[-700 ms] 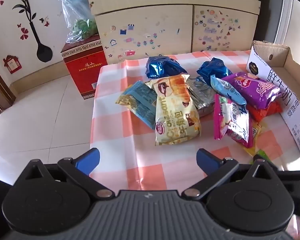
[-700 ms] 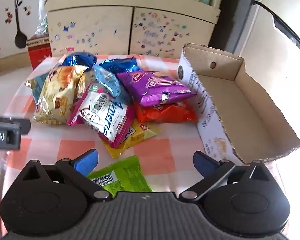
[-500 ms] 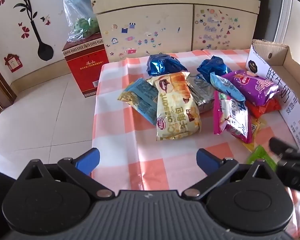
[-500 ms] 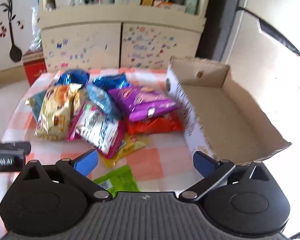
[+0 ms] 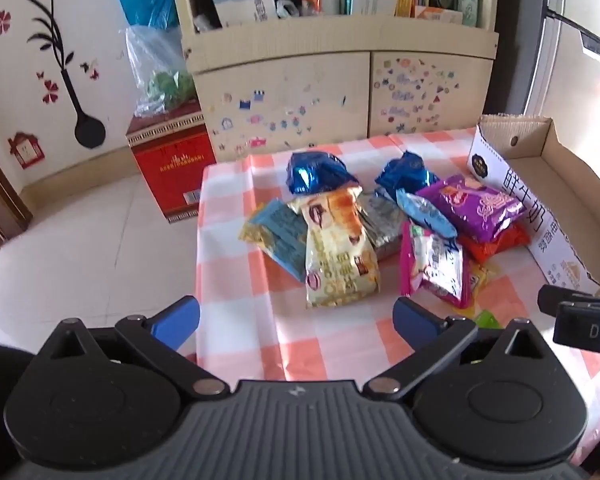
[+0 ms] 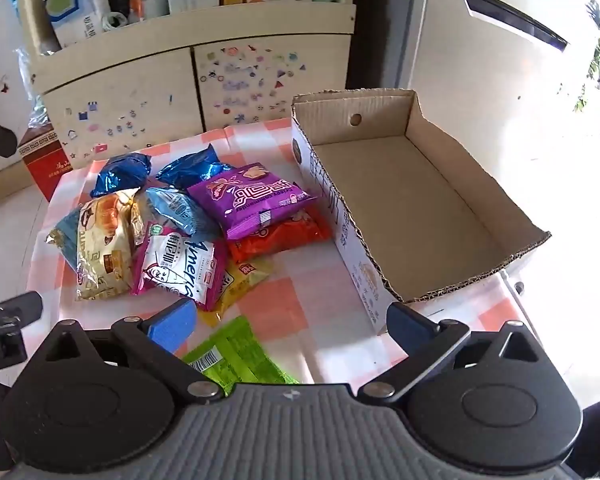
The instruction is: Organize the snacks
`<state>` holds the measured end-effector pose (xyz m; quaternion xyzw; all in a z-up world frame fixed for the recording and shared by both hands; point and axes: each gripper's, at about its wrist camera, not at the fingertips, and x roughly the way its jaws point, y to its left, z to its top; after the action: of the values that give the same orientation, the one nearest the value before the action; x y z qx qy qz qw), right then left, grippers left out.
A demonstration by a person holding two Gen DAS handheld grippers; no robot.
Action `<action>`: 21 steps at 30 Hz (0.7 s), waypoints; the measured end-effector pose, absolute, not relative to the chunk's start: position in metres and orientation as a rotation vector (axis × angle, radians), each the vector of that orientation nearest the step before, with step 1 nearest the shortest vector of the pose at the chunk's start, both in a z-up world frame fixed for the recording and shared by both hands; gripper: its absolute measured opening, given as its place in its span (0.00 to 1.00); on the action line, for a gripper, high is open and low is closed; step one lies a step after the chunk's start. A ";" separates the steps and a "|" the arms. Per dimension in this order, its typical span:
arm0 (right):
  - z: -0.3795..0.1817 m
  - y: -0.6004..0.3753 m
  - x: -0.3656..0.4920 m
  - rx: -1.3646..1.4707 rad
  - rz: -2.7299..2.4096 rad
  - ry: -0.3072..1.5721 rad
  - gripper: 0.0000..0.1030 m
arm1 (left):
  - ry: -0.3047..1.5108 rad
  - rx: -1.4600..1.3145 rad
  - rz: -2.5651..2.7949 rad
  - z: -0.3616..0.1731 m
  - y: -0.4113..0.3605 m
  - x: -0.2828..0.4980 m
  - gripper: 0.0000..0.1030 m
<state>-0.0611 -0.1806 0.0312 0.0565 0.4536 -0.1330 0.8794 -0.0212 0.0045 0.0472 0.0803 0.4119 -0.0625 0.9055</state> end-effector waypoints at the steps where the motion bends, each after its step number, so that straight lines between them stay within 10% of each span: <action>1: 0.032 -0.180 -0.059 0.116 -0.277 0.957 1.00 | 0.854 0.167 -0.131 0.048 0.004 -0.020 0.99; 21: 0.035 -0.183 -0.011 0.069 -0.173 1.051 1.00 | 0.921 0.244 -0.153 0.042 -0.016 0.026 0.99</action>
<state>-0.0107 -0.1834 0.0349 0.0327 0.5011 -0.0824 0.8608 0.0259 -0.0162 0.0417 0.1175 0.4426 -0.0735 0.8859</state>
